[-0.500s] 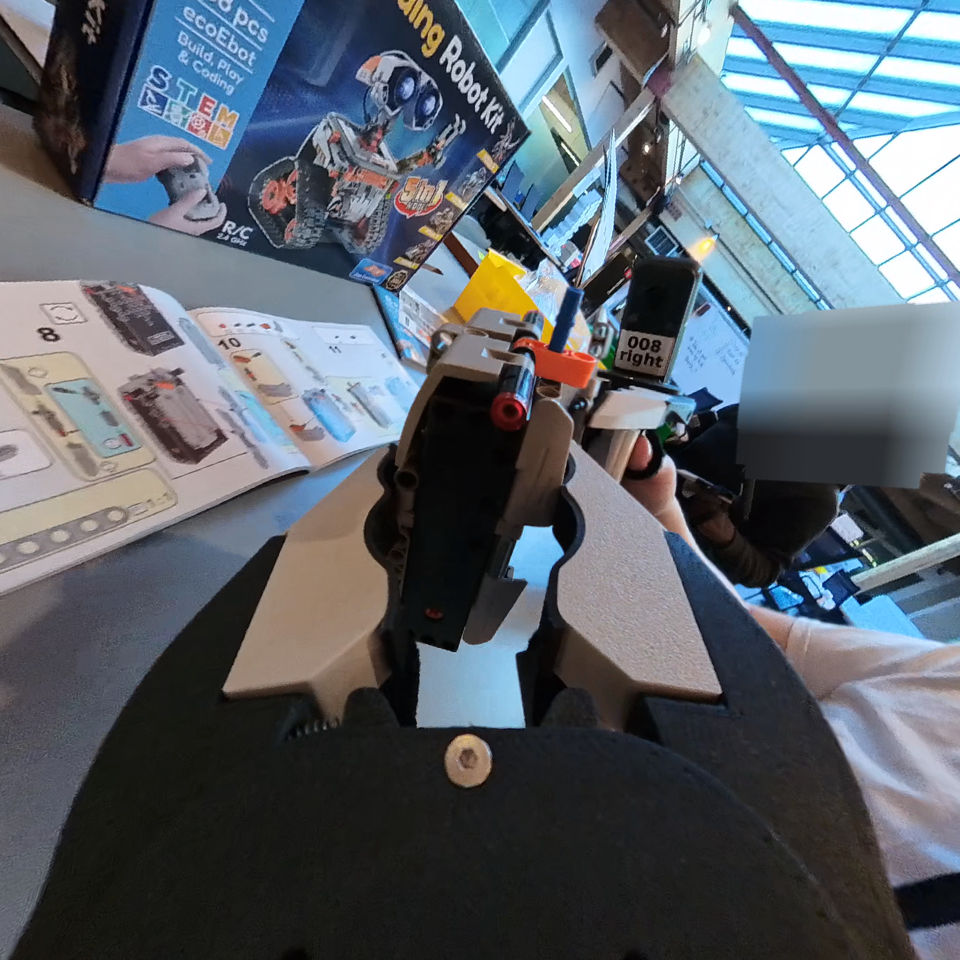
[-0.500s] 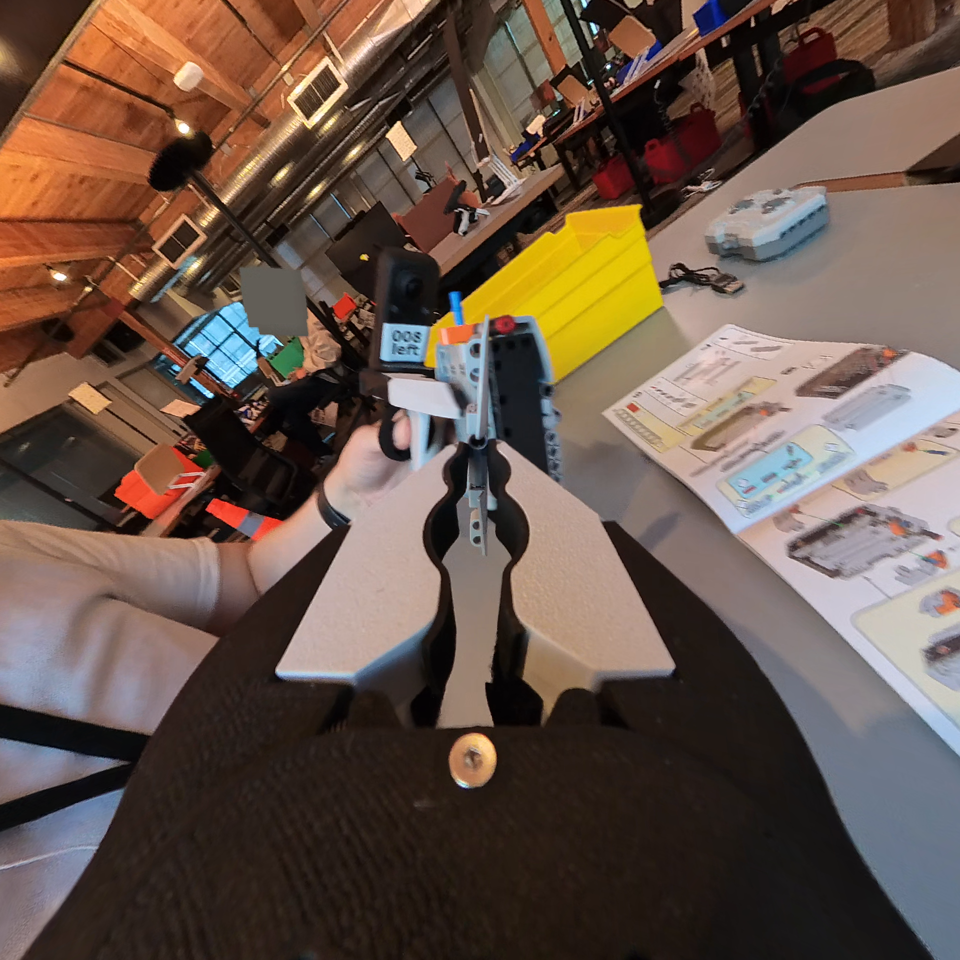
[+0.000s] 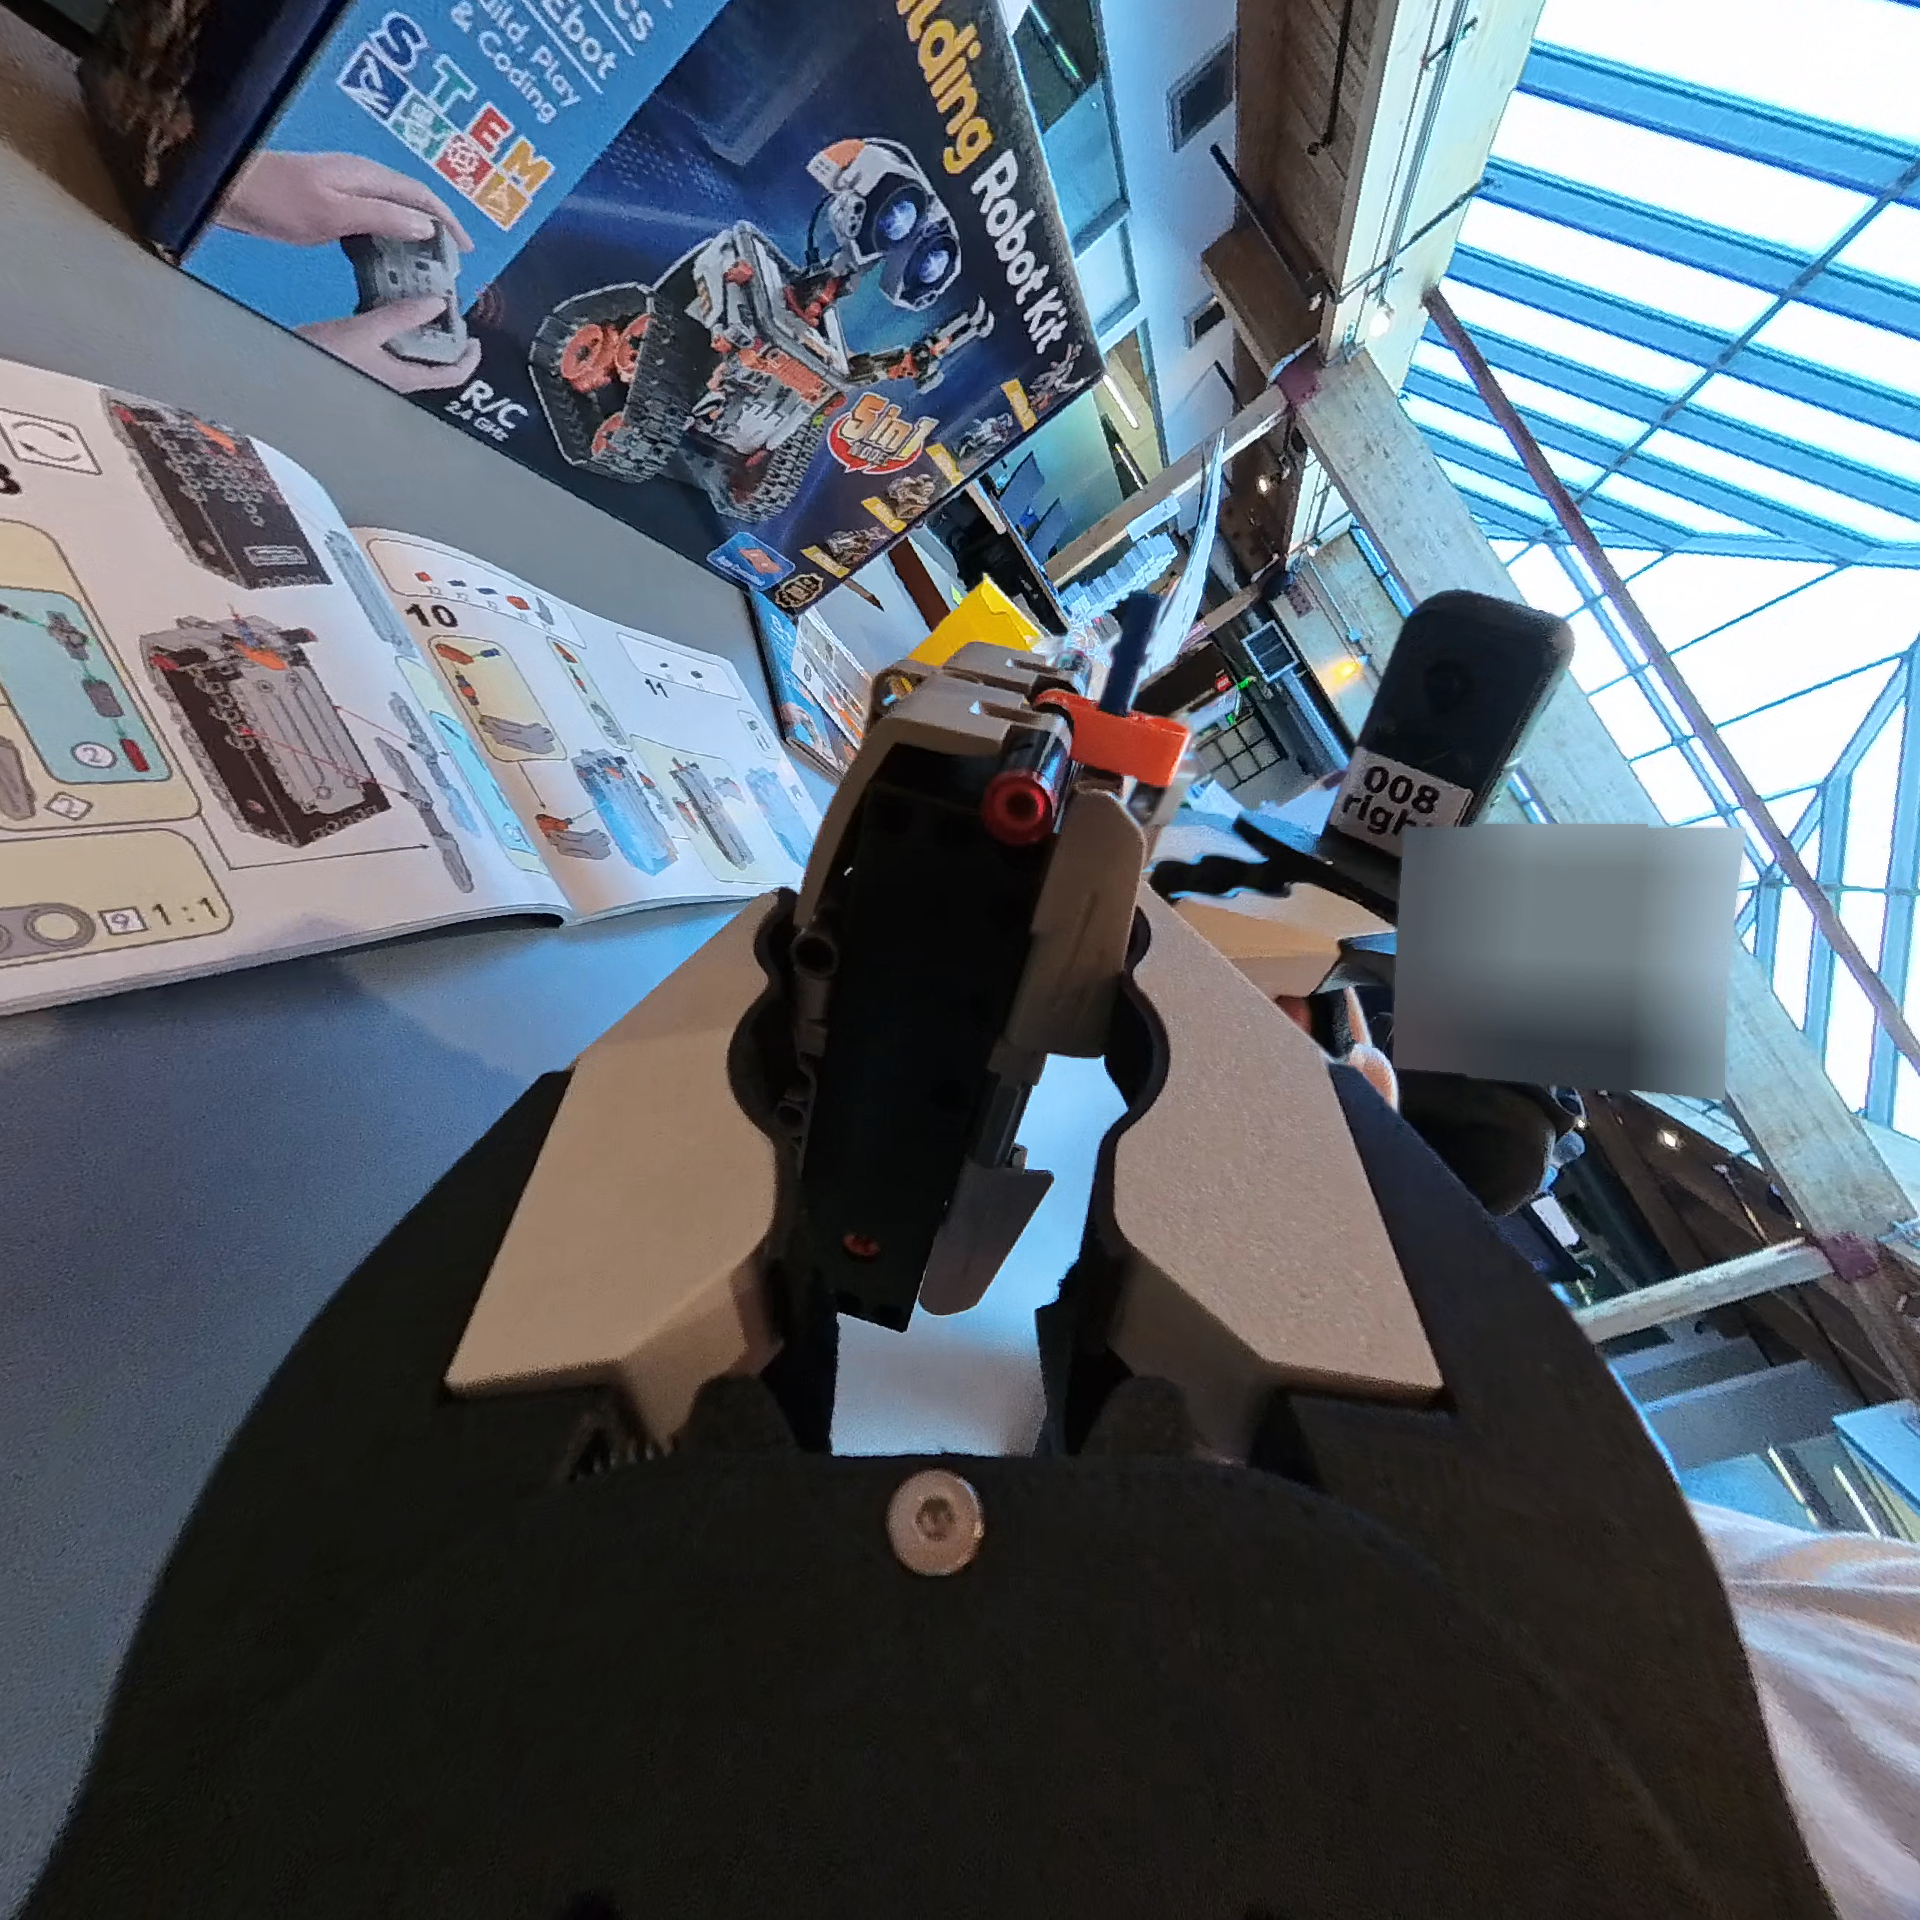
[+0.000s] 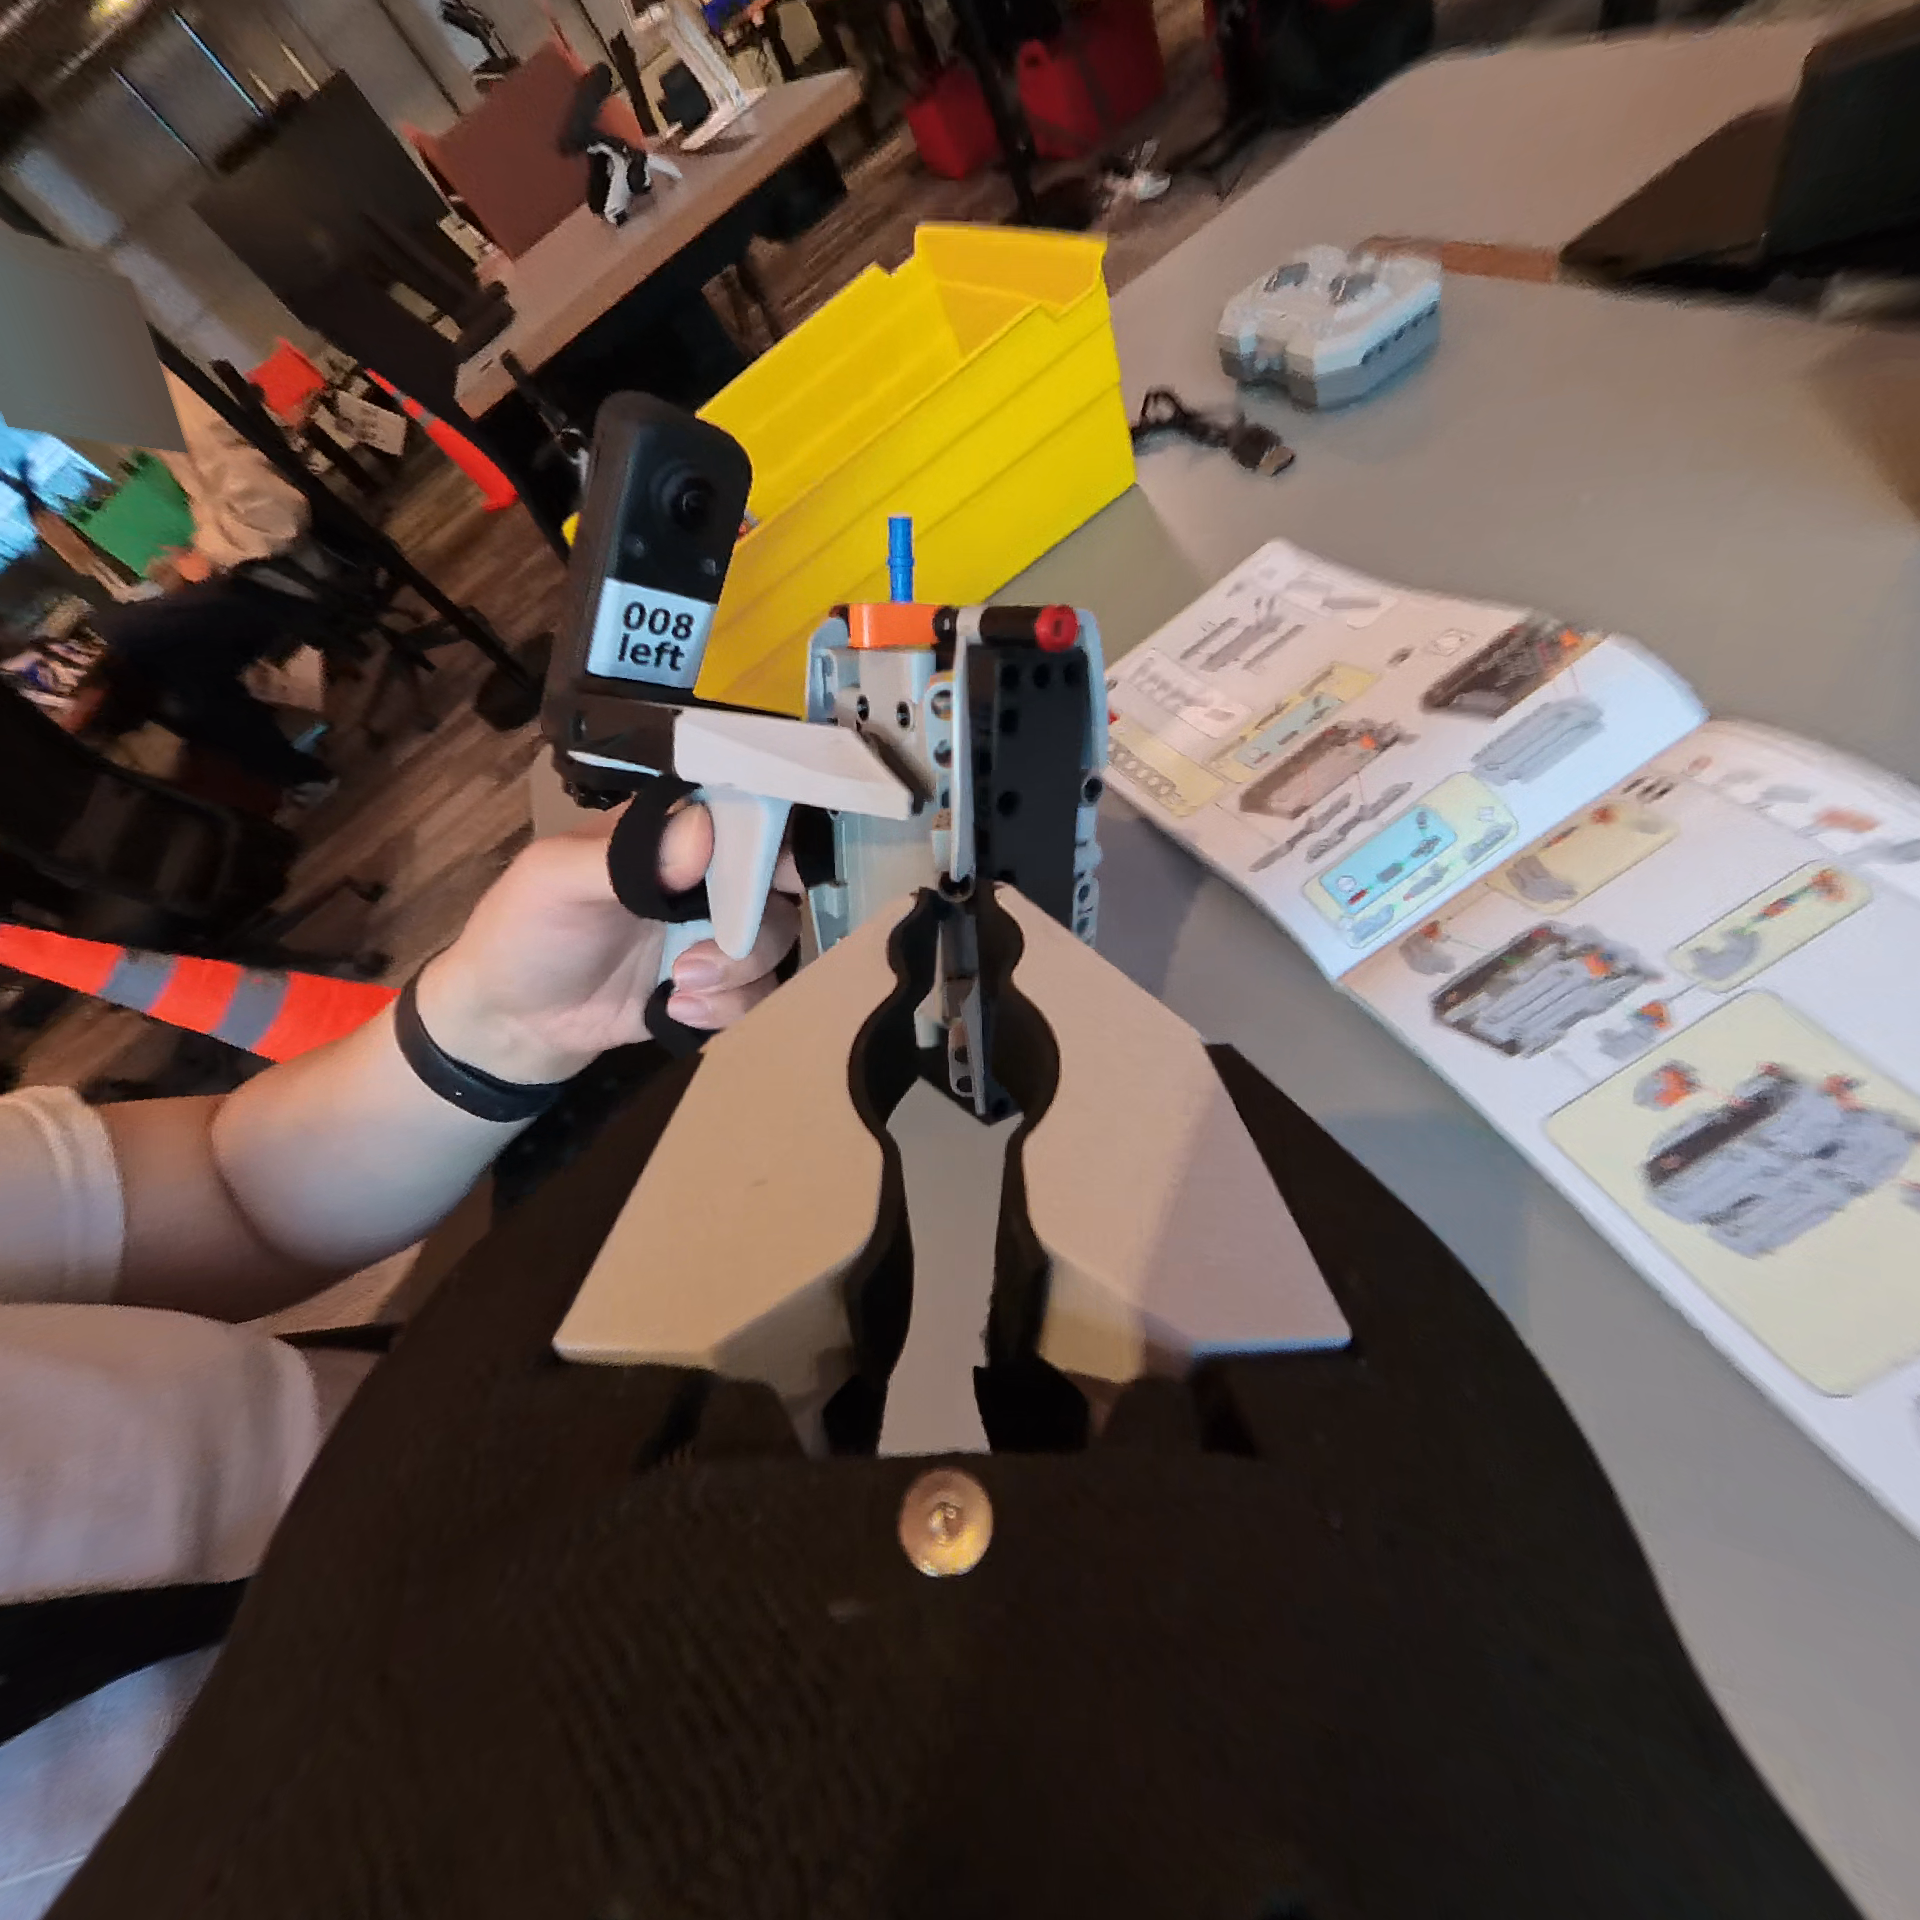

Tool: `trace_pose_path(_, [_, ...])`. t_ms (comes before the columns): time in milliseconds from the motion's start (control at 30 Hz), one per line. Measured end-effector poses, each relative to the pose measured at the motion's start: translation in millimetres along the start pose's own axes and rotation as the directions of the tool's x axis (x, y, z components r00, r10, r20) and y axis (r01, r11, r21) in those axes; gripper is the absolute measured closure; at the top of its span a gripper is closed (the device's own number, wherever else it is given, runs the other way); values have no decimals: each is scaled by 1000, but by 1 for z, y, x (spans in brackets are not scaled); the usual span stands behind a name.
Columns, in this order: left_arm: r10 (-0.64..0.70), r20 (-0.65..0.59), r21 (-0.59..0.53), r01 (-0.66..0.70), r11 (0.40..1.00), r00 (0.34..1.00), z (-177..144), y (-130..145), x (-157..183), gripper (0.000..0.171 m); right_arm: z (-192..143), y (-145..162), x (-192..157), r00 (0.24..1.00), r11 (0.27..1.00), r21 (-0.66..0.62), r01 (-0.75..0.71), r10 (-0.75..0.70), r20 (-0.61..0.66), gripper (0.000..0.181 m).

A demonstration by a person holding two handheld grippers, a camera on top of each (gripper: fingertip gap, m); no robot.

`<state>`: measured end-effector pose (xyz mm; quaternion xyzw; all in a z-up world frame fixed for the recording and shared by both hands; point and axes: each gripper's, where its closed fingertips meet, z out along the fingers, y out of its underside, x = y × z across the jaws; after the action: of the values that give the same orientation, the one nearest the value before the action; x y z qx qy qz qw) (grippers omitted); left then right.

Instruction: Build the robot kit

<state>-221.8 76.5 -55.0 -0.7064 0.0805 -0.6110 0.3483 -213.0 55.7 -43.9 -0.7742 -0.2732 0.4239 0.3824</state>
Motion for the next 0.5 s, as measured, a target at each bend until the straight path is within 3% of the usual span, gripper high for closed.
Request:
trace_pose_path(167, [-11,9,1,11,1000,1000,2,3,-2,114,6,4,5,999,999,-2,-47,47,-12,176])
trace_pose_path(500, [38,88,10,-39,999,995,1,4,-12,114,12,9,14,993,1000,-25,-11,8,-119,177])
